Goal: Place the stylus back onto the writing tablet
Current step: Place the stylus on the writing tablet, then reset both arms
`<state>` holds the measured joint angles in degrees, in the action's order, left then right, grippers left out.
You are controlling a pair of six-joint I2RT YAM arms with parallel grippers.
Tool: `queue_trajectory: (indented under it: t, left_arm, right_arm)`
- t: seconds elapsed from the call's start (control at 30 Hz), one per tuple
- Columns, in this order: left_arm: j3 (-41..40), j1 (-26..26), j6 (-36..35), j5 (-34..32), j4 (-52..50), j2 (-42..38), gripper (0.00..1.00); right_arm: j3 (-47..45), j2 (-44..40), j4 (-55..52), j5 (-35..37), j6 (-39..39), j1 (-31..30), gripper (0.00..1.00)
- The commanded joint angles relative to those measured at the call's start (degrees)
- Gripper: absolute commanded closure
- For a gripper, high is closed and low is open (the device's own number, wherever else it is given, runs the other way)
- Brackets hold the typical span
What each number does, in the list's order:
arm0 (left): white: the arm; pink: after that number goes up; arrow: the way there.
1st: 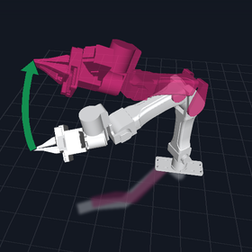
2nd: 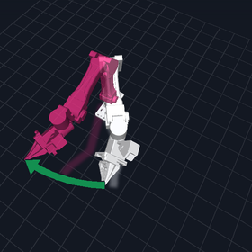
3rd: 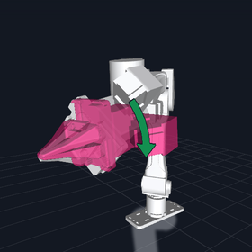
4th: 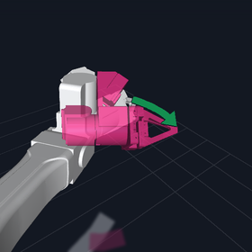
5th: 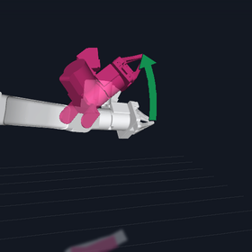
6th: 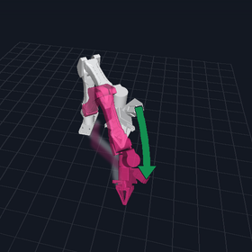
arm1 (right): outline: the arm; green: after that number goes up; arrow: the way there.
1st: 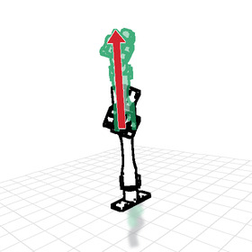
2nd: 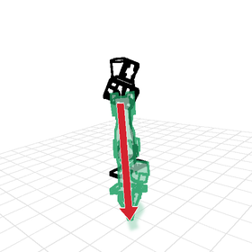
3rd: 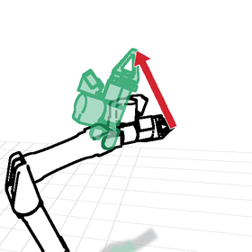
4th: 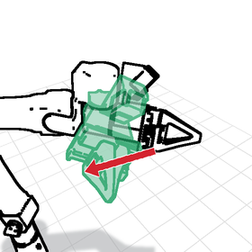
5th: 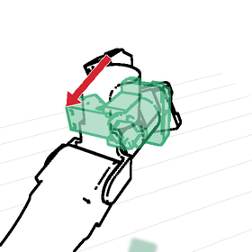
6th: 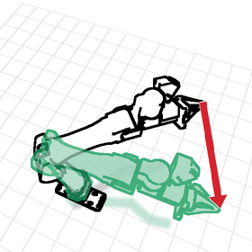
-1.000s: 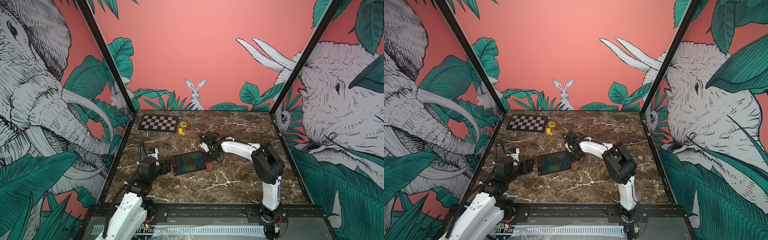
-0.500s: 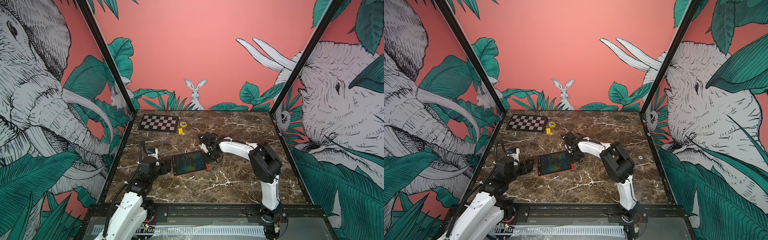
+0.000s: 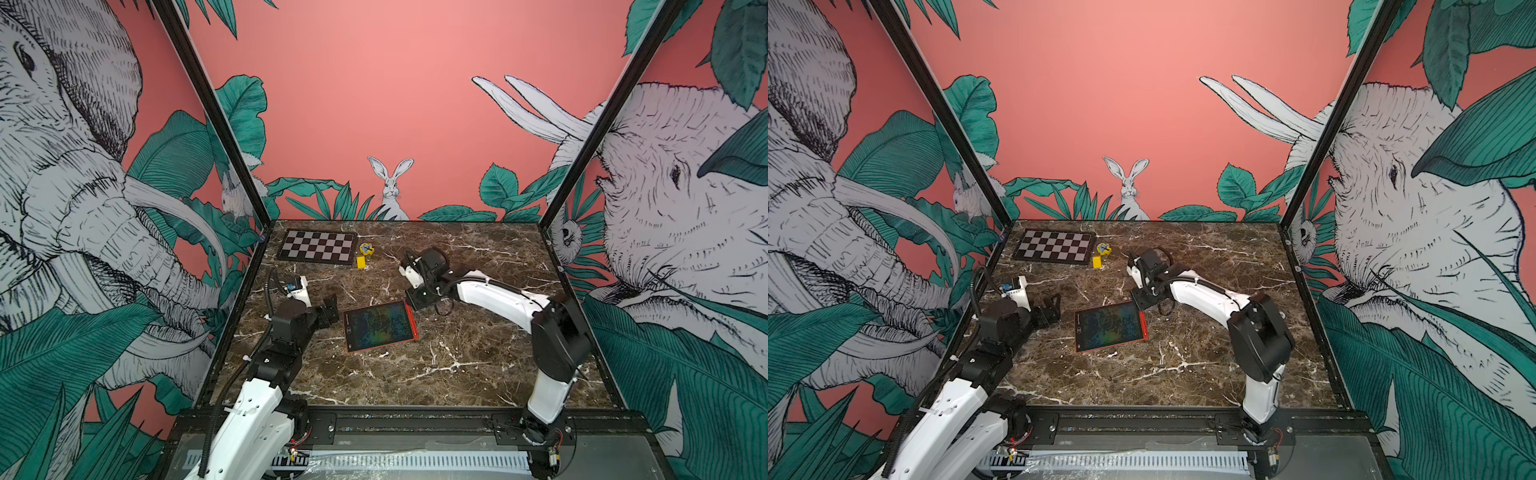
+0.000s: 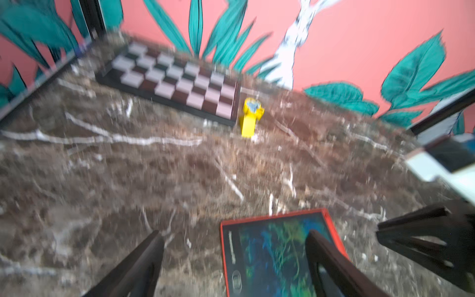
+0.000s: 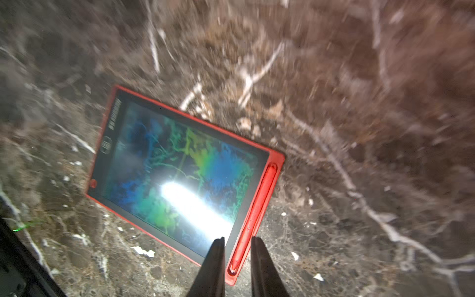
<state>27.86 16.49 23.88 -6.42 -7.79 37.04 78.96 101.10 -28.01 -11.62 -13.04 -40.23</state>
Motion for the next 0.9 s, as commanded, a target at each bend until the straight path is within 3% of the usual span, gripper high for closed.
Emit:
queue_trajectory:
  t: [0.0, 0.13, 0.27, 0.4, 0.5, 0.57, 0.63, 0.67, 0.77, 0.87]
  left_arm:
    - [3.6, 0.2, -5.9, -4.6, 5.6, 0.7, 0.09]
    - [6.0, 0.2, -11.2, -10.2, 10.4, 0.7, 0.01]
    - [1.6, 0.2, -15.4, -12.5, 25.0, -4.1, 0.01]
    - [-2.7, 0.2, -19.8, -20.0, 31.5, -8.0, 0.0]
    - [-5.0, 0.1, -22.9, -24.7, 31.2, -10.0, 0.01]
    - [-6.9, 0.1, -19.1, -32.7, 29.8, -11.3, 0.0]
    - [-9.6, 0.1, -13.4, -42.1, 29.4, -12.9, 0.01]
    - [-11.7, 0.1, -11.1, -45.3, 29.8, -13.6, 0.01]
    - [-16.6, -0.1, -6.5, -48.5, 29.5, -13.9, 0.01]
    - [-16.6, -0.1, -5.3, -46.7, 24.5, -10.9, 0.0]
  right_arm:
    - [-2.6, -8.2, 6.3, 0.2, 2.9, 2.4, 0.68]
    - [-12.3, -21.1, 12.9, 5.8, 7.3, 6.2, 0.47]
    - [-21.3, -33.2, 16.5, 14.0, 10.6, 10.4, 0.01]
    - [-33.8, -45.6, 25.2, 25.2, 16.1, 12.5, 0.01]
    - [-50.5, -56.5, 45.3, 35.5, 22.8, 12.7, 0.01]
    - [-63.2, -61.8, 64.1, 43.5, 25.9, 13.5, 0.01]
    - [-71.3, -63.2, 75.6, 51.9, 22.8, 16.0, 0.01]
    - [-73.2, -63.4, 74.3, 54.1, 20.6, 17.5, 0.01]
    - [-71.3, -61.3, 59.5, 50.2, 15.7, 21.7, 0.01]
    - [-73.2, -52.3, 68.6, 48.6, 14.4, 24.1, 0.01]
